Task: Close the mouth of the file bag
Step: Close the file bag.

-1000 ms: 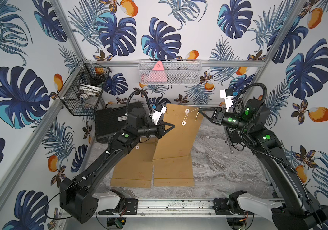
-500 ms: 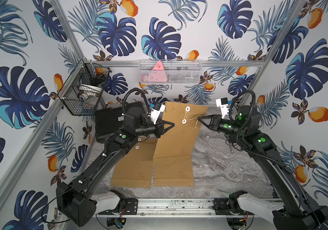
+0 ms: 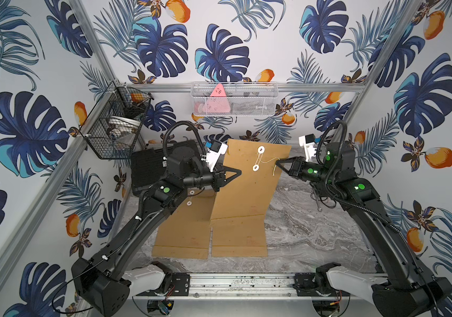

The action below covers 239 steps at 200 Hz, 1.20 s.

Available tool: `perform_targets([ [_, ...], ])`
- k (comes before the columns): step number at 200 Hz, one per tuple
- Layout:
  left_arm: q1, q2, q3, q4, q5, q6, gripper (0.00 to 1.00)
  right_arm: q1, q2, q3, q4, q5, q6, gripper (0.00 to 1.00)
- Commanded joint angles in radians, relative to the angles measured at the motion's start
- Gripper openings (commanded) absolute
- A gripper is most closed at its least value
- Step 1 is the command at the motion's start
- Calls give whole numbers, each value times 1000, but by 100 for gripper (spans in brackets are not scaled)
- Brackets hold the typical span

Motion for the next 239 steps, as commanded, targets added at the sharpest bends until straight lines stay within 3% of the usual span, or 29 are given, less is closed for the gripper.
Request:
perform_targets([
  [1,-4,-9,19,-14,20,44,0,-9,10,28,-43,29,-35,0],
  [87,-29,-28,27,-90,0,160,0,-38,23,95,-112,33,-58,0],
  [239,-53,-21,6,-101,-18,163,0,-38,52,193,-214,90,-85,0],
])
